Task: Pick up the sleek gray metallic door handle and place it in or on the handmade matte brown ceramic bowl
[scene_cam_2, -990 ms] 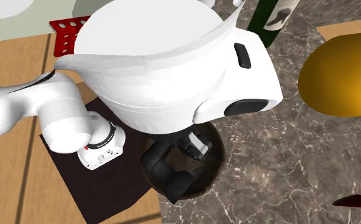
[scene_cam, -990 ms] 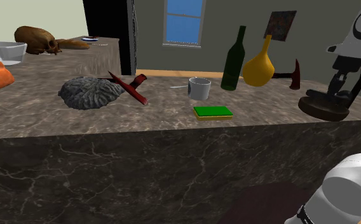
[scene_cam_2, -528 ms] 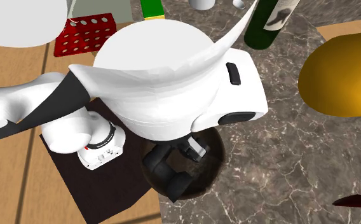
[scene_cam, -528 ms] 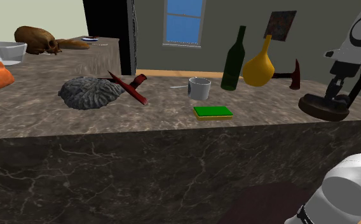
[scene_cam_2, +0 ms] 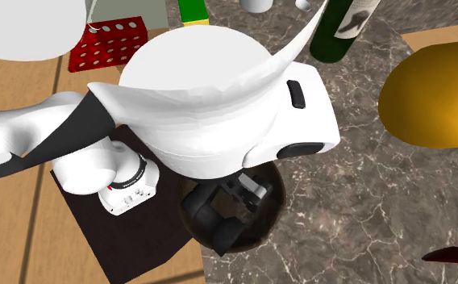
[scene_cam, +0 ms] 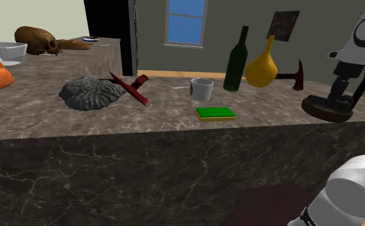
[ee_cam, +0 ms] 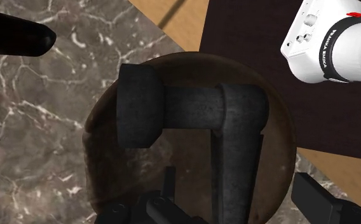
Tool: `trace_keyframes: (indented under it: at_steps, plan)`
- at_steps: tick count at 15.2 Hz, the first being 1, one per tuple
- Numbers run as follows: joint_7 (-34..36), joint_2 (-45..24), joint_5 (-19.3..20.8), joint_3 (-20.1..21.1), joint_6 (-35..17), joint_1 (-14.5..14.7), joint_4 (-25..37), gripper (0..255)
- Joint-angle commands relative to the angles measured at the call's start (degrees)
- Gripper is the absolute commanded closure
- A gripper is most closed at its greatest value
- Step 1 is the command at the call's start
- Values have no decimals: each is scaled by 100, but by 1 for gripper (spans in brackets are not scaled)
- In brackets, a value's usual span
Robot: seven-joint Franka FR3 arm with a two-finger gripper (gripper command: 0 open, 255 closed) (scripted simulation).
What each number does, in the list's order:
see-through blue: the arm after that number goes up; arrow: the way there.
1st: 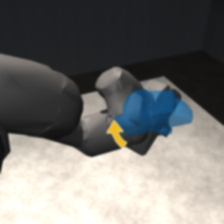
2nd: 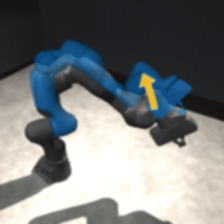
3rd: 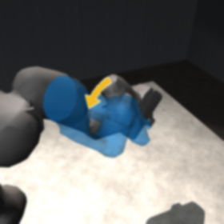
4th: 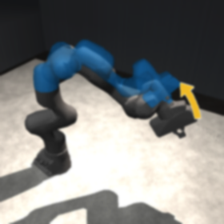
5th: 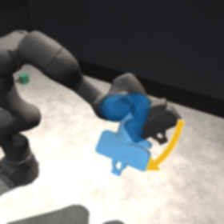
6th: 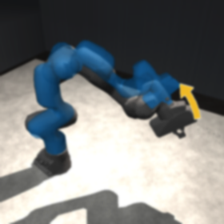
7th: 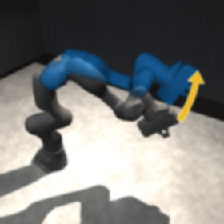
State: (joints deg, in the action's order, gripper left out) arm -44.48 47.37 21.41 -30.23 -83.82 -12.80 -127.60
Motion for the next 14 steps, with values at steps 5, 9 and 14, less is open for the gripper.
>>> trace_keyframes:
  at_steps: [5, 9, 14]
  plan:
    - [-72, -236, -135, 107, 480, 86, 710, 0]
    - [-94, -309, -168, 130, 606, 108, 907, 0]
    - [-94, -309, -168, 130, 606, 108, 907, 0]
